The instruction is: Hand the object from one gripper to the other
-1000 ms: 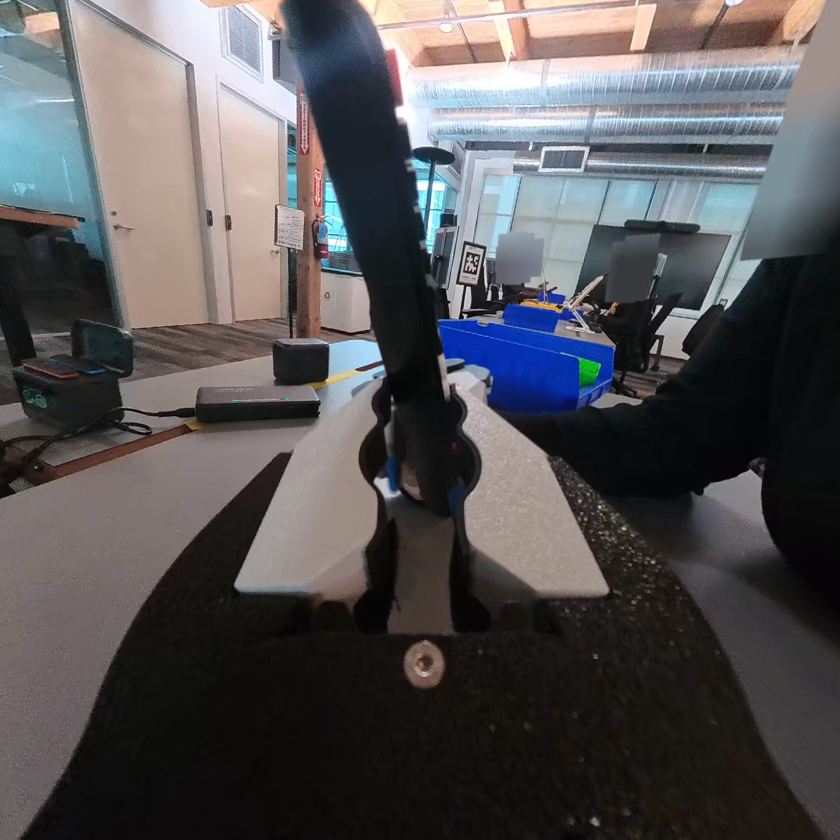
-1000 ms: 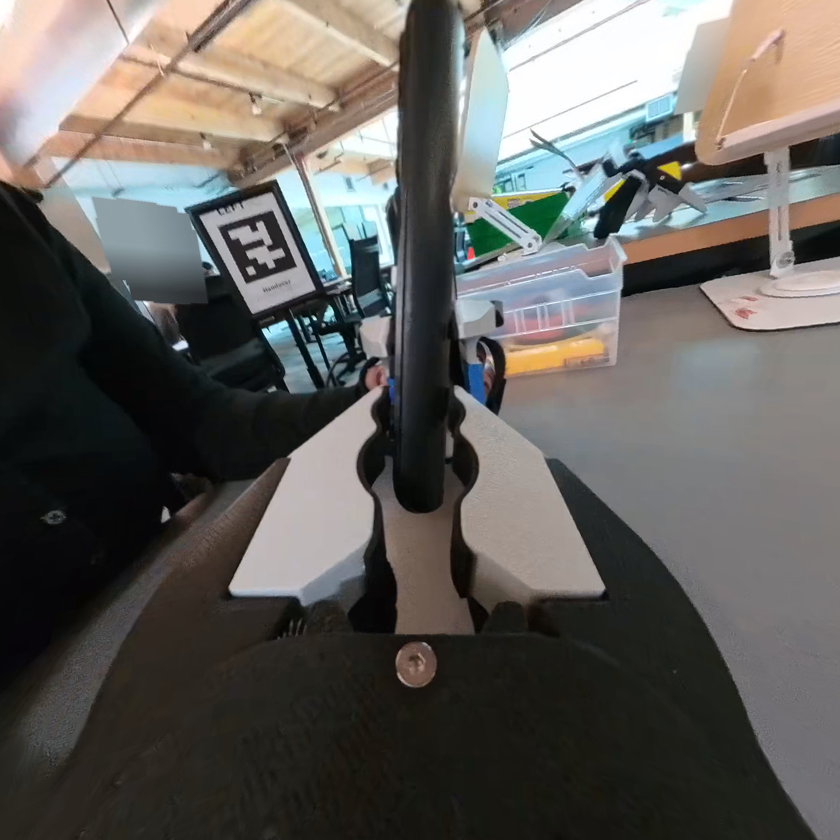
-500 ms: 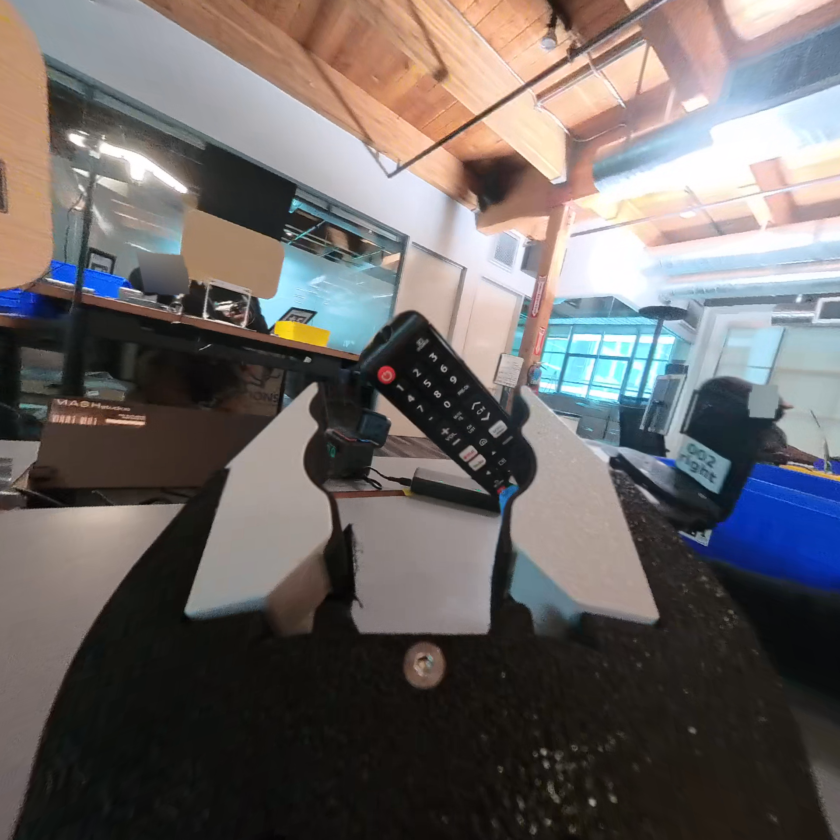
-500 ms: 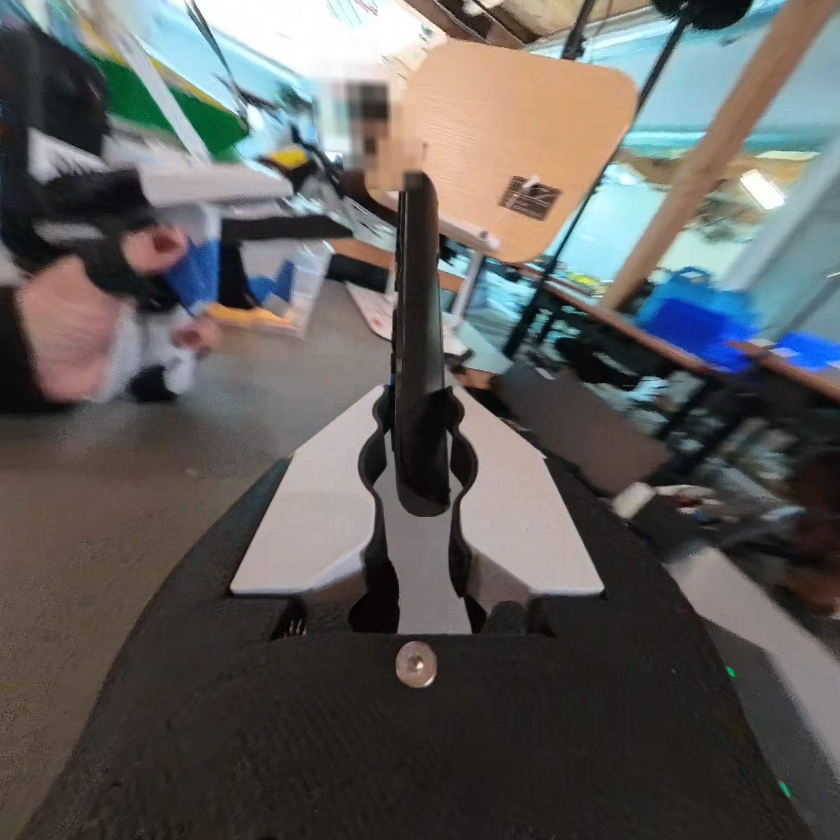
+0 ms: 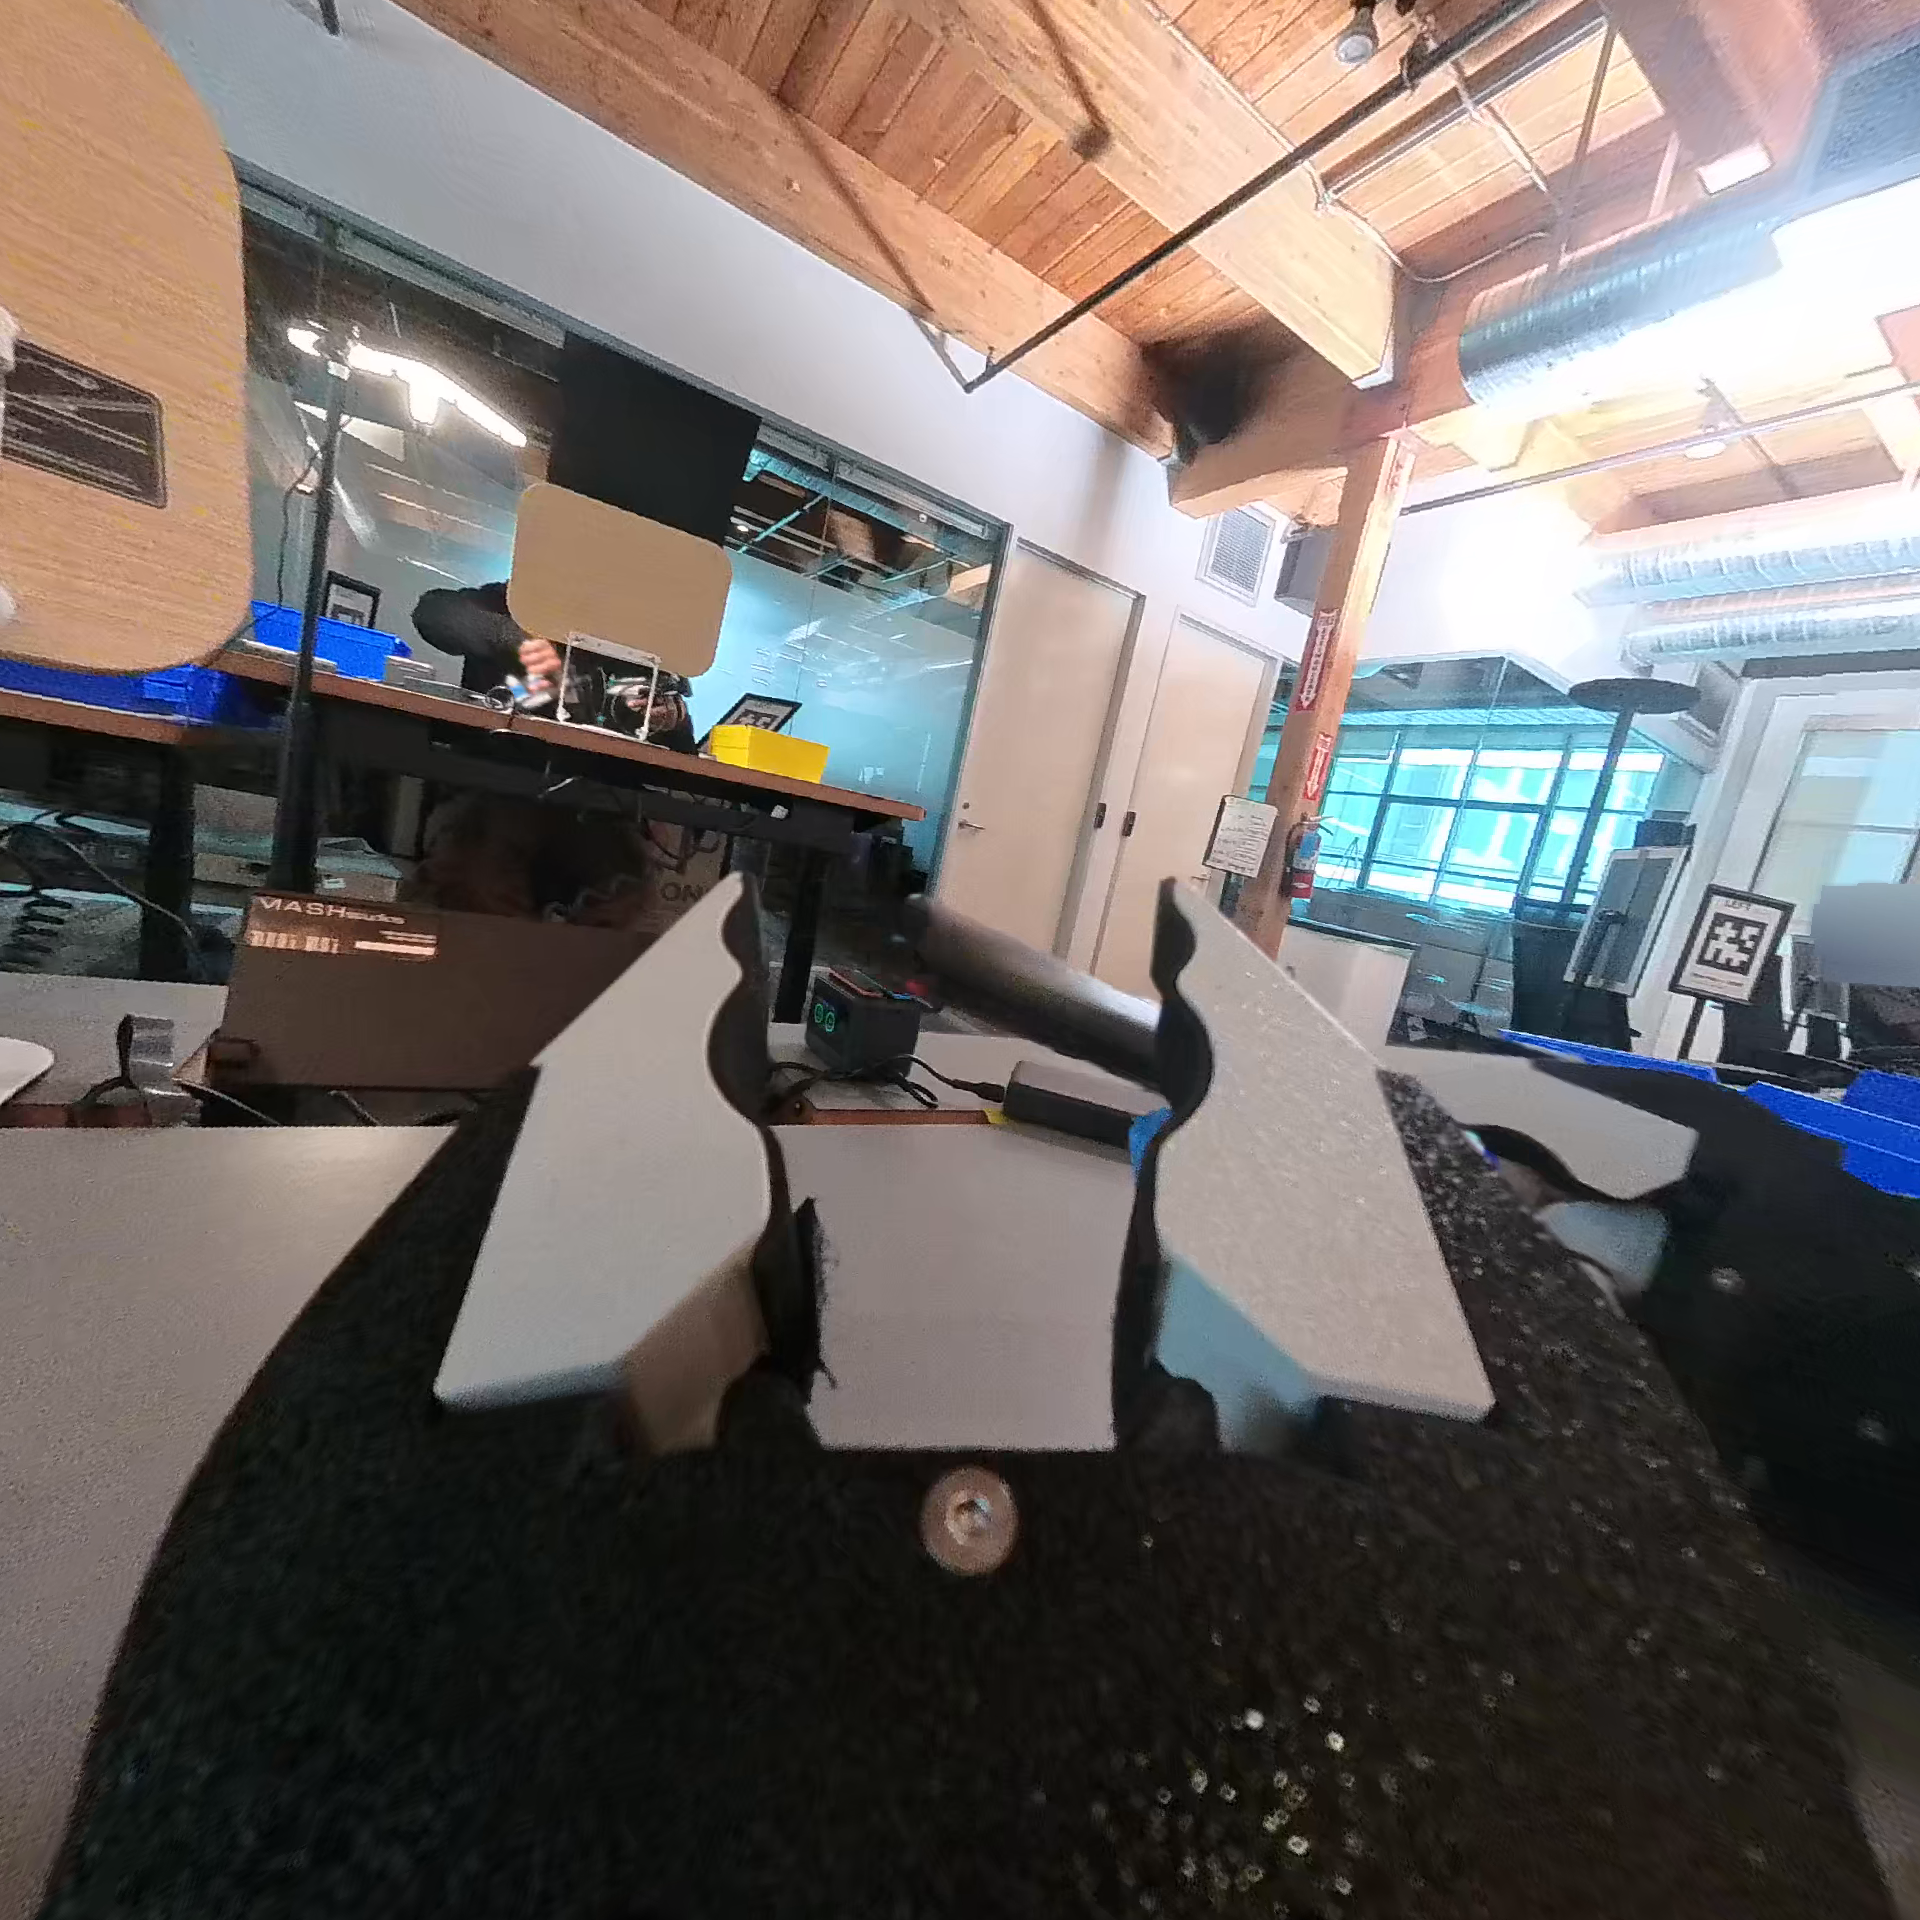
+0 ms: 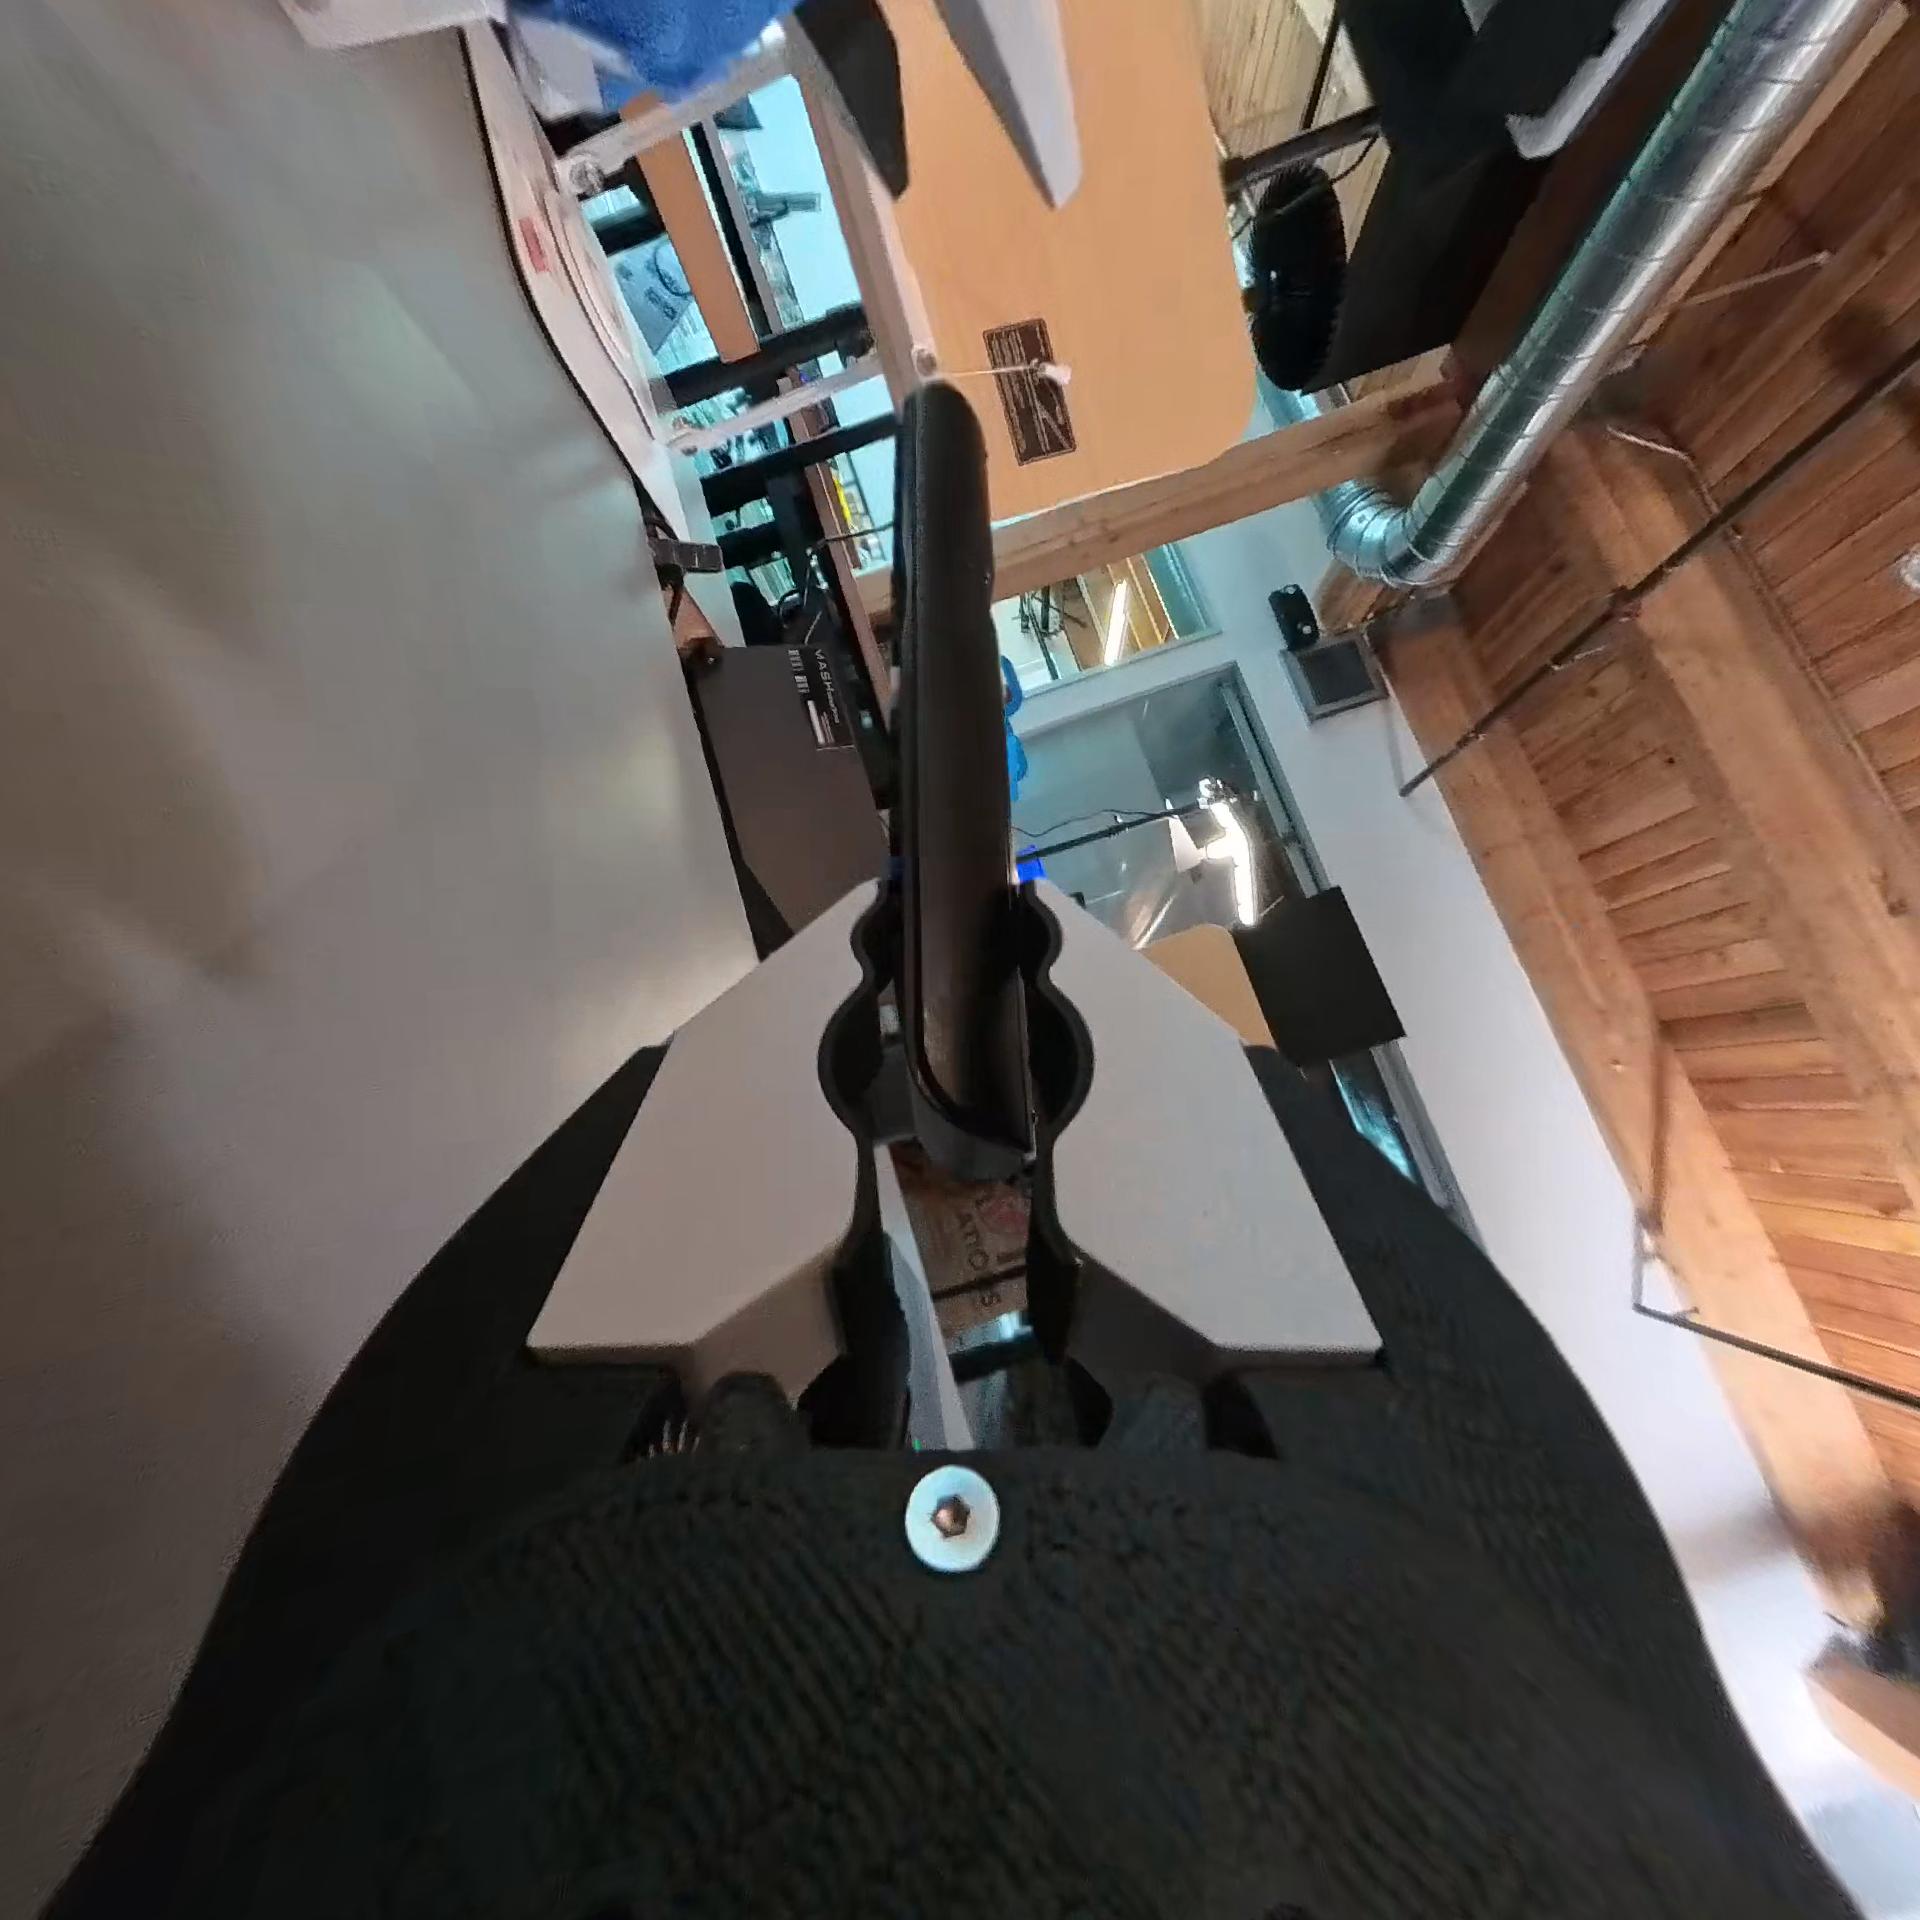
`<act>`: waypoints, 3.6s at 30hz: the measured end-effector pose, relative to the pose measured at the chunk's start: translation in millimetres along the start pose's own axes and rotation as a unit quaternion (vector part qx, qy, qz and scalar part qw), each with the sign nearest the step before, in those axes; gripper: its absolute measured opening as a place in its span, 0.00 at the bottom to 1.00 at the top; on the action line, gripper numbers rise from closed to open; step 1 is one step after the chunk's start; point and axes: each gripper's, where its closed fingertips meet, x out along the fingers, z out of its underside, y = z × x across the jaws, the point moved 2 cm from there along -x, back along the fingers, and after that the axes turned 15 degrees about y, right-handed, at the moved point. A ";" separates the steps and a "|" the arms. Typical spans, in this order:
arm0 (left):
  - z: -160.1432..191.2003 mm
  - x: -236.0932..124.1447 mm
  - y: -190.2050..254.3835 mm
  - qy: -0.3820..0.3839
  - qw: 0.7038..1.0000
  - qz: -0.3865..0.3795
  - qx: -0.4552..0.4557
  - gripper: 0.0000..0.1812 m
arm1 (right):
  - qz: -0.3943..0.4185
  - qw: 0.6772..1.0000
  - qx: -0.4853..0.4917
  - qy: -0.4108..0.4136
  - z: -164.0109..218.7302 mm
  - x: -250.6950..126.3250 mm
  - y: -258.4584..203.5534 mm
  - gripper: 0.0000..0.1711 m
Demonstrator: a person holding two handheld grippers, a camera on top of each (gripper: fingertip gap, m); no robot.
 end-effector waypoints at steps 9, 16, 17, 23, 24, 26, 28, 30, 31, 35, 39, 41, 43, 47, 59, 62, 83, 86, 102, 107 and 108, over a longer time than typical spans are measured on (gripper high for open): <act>-1.7 -2.1 -4.4 0.006 1.000 -0.010 -0.023 0.40 | 0.080 0.990 0.107 -0.045 -33.2 -90.9 30.7 0.12; -3.4 -5.9 -1.6 0.004 0.999 -0.007 -0.032 0.38 | 0.179 0.965 0.135 -0.136 -34.1 -205.4 68.7 0.13; -3.8 -6.5 -1.5 0.005 0.999 -0.008 -0.032 0.38 | 0.201 0.959 0.135 -0.147 -32.9 -222.5 76.7 0.13; -5.0 -9.2 -0.6 0.005 0.999 -0.006 -0.036 0.38 | 0.346 0.905 0.128 -0.214 -12.5 -314.0 124.0 0.13; -5.2 -9.4 -0.5 0.005 0.999 -0.006 -0.036 0.38 | 0.368 0.889 0.129 -0.238 -2.7 -329.6 129.8 0.13; -5.5 -10.1 -0.3 0.005 0.999 -0.005 -0.035 0.38 | 0.400 0.854 0.123 -0.308 20.0 -361.0 136.7 0.13; -5.9 -10.5 -0.6 0.005 0.999 -0.006 -0.036 0.37 | 0.412 0.823 0.117 -0.372 40.2 -387.5 139.1 0.13; -5.9 -10.6 -1.1 0.005 0.999 -0.006 -0.038 0.37 | 0.415 0.803 0.122 -0.410 54.7 -405.0 139.0 0.13; -5.6 -10.4 -1.2 0.005 0.999 -0.006 -0.040 0.37 | 0.416 0.795 0.127 -0.423 59.8 -411.0 138.4 0.12; -4.9 -10.2 -0.8 0.002 0.999 -0.004 -0.040 0.37 | 0.423 0.790 0.123 -0.427 62.3 -416.8 140.5 0.09; -4.5 -10.2 -0.4 0.001 0.999 -0.003 -0.040 0.37 | 0.412 0.797 0.130 -0.422 64.5 -411.1 137.6 0.09; -4.8 -10.3 -0.4 0.002 0.999 -0.003 -0.040 0.37 | 0.406 0.796 0.151 -0.422 70.3 -409.6 134.2 0.09; -5.0 -10.4 -0.8 0.003 0.999 -0.004 -0.042 0.37 | 0.393 0.797 0.169 -0.427 78.6 -407.5 132.0 0.09; -5.0 -10.6 -1.7 0.004 0.999 -0.006 -0.046 0.37 | 0.368 0.798 0.225 -0.420 91.9 -395.1 123.4 0.21; 0.6 -8.1 6.0 -0.015 1.000 0.008 -0.026 0.37 | 0.297 0.913 0.229 -0.158 -10.9 -265.3 105.1 0.15; 5.0 -6.8 8.9 -0.032 0.999 0.007 -0.002 0.33 | 0.225 0.921 0.311 -0.071 -41.7 -201.6 72.6 0.15; 16.1 -0.8 11.0 -0.095 0.985 0.008 0.144 0.23 | 0.132 0.877 0.460 0.043 8.3 42.7 17.4 0.16; 1.5 2.3 15.0 -0.101 0.975 0.028 0.196 0.21 | 0.124 0.866 0.482 0.044 12.9 41.9 15.4 0.16; -112.4 -130.9 -133.7 -0.578 0.775 -0.060 0.250 0.30 | 0.103 0.877 0.464 0.063 1.5 45.1 11.5 0.14; -86.5 -179.8 -169.2 -0.690 0.683 -0.024 0.238 0.27 | 0.103 0.873 0.472 0.061 3.1 45.3 11.1 0.14; -85.2 -184.2 -174.8 -0.701 0.668 -0.021 0.247 0.25 | 0.103 0.873 0.472 0.061 3.0 45.3 11.1 0.14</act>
